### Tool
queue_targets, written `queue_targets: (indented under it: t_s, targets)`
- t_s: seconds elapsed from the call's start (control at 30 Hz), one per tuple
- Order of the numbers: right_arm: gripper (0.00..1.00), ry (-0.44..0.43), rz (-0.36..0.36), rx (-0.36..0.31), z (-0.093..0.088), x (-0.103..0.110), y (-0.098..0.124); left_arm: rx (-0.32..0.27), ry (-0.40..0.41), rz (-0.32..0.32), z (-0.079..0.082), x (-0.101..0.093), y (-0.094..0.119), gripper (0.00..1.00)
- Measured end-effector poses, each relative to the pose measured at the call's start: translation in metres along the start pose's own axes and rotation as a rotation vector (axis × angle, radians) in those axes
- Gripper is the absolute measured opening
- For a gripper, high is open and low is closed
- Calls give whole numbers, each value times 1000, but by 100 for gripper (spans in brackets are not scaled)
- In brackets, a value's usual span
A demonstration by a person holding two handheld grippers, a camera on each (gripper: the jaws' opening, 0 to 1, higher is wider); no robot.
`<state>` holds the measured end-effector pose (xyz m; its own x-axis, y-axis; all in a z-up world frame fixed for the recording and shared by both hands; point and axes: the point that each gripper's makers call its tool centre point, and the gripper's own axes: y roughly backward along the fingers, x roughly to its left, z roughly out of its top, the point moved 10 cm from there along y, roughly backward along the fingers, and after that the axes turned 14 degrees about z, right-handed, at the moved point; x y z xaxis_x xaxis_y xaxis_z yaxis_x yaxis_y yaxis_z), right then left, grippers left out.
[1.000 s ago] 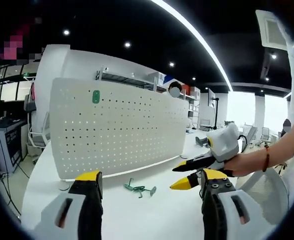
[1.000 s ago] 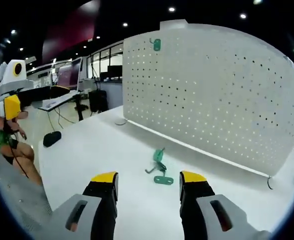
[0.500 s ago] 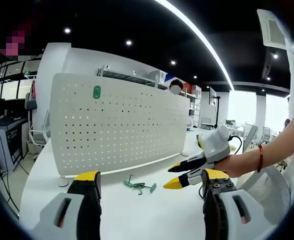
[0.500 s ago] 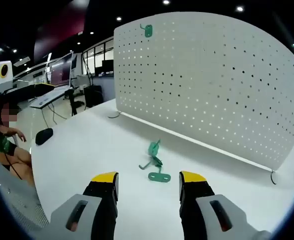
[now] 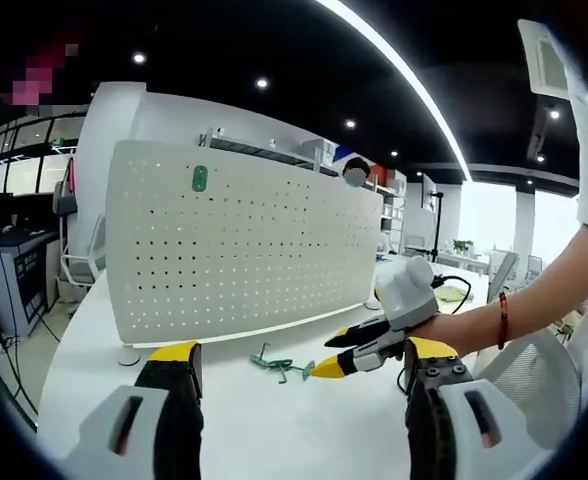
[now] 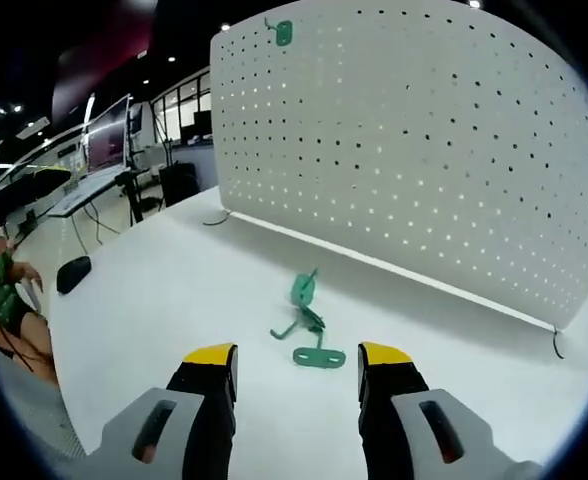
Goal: Insert the hook assembly into the mounting plate slot until the hook locks in place.
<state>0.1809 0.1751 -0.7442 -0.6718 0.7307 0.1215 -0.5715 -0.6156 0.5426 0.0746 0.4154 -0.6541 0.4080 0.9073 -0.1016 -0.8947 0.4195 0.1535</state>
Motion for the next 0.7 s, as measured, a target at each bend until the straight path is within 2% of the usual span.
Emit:
queue_targets:
  t_s: [0.27,0.7]
  targets:
    - [48,-7,-11,28,-4,-6,-10,5,0,8,-2,6,-1,84]
    - [43,-65,-37,57,-11,-16,-25,34,-7,18,-11,10,-1,83]
